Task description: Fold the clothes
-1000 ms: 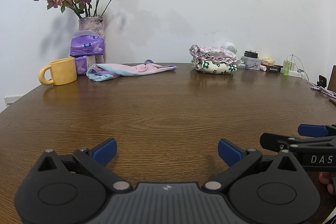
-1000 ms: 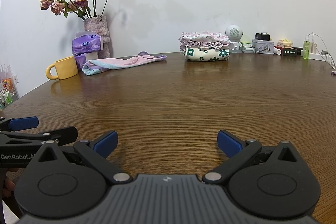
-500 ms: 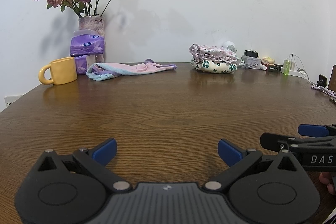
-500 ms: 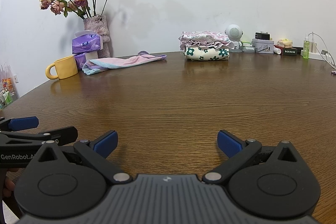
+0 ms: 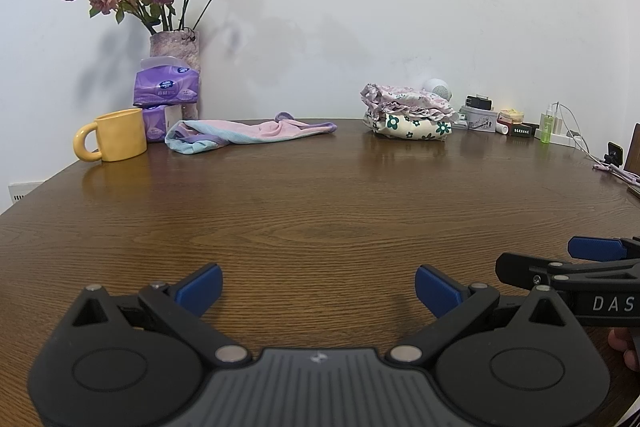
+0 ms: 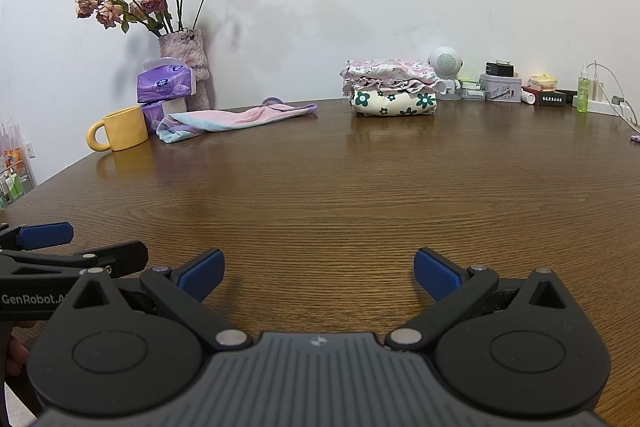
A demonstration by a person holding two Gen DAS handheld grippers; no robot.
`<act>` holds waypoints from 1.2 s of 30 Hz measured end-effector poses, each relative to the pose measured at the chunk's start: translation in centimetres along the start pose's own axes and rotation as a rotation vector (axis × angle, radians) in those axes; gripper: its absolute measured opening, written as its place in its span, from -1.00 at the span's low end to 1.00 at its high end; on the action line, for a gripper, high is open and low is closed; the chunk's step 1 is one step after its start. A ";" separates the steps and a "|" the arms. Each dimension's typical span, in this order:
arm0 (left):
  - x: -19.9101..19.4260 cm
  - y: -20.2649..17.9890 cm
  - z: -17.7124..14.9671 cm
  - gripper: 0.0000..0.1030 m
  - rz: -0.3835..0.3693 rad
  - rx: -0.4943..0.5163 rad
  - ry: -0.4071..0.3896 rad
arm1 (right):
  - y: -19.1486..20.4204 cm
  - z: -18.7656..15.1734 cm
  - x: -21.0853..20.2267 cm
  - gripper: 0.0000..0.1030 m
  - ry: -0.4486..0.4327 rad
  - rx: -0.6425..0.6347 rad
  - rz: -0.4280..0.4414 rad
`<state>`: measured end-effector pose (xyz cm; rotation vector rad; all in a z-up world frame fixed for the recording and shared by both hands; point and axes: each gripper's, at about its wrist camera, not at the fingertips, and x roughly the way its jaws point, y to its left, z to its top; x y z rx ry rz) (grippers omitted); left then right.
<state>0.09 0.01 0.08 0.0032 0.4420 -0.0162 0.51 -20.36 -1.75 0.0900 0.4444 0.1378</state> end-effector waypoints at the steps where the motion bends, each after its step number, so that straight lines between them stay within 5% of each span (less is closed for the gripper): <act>1: 0.0 0.0 0.0 0.99 0.000 0.000 0.000 | 0.0 0.0 0.0 0.99 0.000 0.000 0.000; 36: -0.1 -0.1 -0.2 0.99 -0.012 0.004 -0.010 | -0.1 -0.1 -0.1 0.99 -0.008 0.000 -0.002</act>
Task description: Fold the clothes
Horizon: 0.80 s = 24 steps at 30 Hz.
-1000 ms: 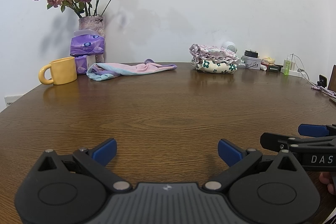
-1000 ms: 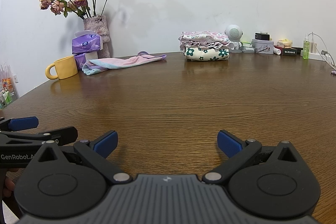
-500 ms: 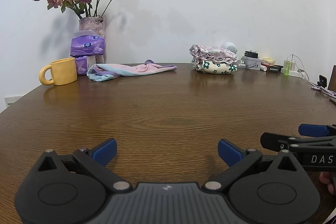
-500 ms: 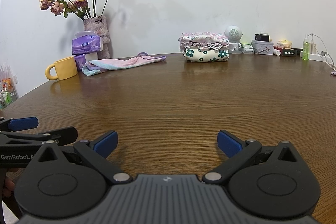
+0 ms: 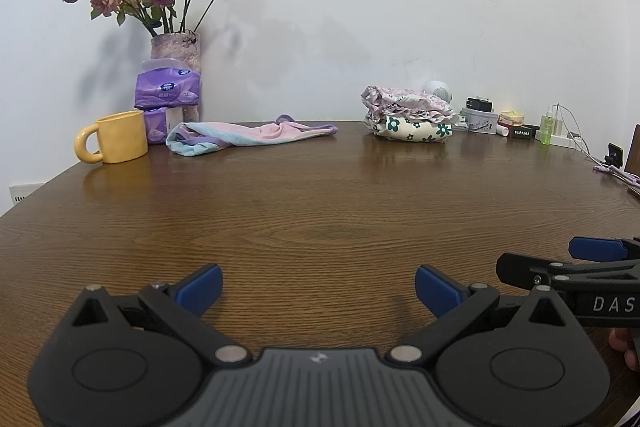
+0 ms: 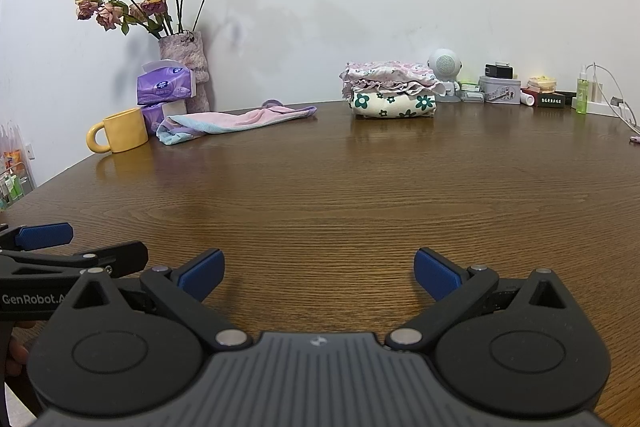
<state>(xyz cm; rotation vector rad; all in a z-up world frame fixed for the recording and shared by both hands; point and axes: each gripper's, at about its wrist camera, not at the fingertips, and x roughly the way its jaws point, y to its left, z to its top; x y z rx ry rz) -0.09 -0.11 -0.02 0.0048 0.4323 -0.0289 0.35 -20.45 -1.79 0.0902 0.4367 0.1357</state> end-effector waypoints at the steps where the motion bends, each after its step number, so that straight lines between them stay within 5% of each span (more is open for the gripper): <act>1: 0.0 0.0 0.0 0.99 0.000 0.000 0.000 | 0.0 0.0 0.0 0.99 0.000 0.000 0.000; 24: 0.2 0.0 0.1 0.99 0.001 0.000 0.012 | 0.1 0.0 0.1 0.99 0.009 -0.003 0.000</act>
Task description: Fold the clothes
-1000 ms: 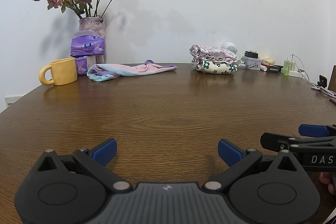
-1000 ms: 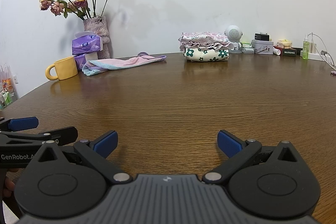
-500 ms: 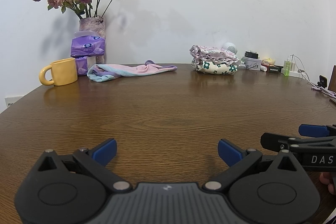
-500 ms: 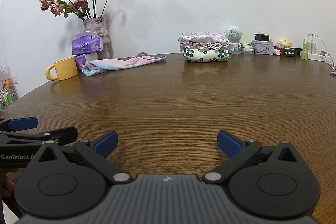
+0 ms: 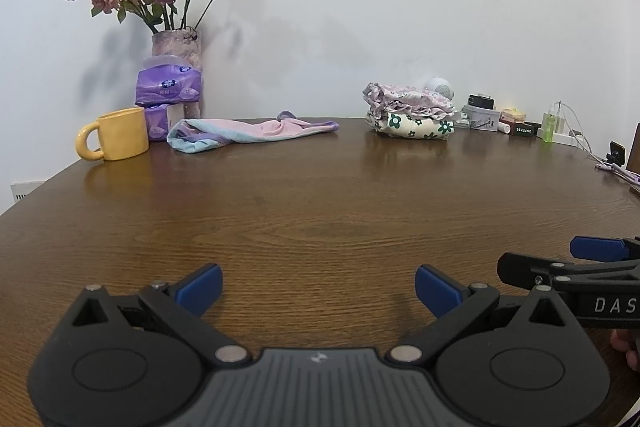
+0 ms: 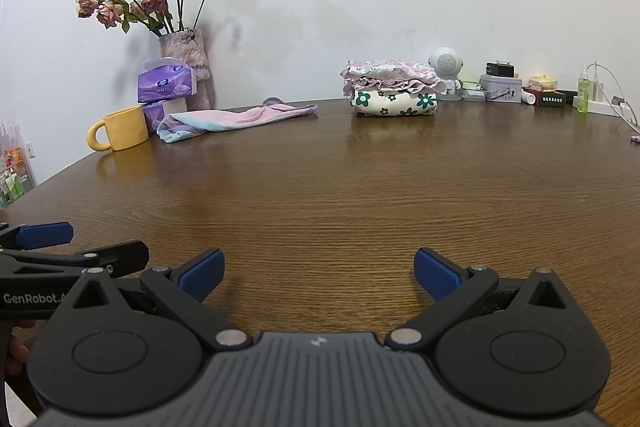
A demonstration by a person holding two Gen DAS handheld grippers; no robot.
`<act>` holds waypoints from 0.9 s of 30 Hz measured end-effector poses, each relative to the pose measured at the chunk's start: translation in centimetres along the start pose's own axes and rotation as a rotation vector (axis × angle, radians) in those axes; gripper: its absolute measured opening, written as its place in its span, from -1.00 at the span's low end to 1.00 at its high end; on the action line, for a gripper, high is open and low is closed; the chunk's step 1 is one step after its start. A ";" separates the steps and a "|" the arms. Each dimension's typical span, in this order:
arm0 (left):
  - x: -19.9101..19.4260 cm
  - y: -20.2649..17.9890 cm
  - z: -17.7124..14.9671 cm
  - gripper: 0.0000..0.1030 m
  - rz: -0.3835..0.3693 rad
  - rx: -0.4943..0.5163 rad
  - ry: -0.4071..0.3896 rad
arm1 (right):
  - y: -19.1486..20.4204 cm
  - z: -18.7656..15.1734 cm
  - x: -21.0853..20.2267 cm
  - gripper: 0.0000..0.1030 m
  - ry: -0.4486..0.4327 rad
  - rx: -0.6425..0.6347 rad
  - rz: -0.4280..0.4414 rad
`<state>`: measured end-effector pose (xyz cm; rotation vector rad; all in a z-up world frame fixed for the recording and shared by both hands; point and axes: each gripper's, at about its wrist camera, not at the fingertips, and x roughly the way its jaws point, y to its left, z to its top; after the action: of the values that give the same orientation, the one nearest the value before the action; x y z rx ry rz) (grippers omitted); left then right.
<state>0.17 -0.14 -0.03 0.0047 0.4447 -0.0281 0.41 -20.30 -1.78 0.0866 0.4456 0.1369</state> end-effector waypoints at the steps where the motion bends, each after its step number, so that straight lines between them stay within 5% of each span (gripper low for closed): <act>1: 0.0 0.0 0.0 0.99 0.000 0.000 0.001 | 0.0 0.0 0.0 0.99 0.000 0.000 -0.001; 10: 0.6 -0.6 0.3 1.00 0.033 0.023 0.041 | 0.2 0.0 0.2 0.99 0.013 -0.011 -0.001; 27: 0.3 1.0 1.5 1.00 -0.016 -0.017 0.036 | 0.4 1.5 0.4 0.99 0.022 -0.014 0.017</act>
<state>1.08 0.82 1.20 -0.0149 0.4807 -0.0401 1.42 -19.92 -0.57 0.0747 0.4661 0.1578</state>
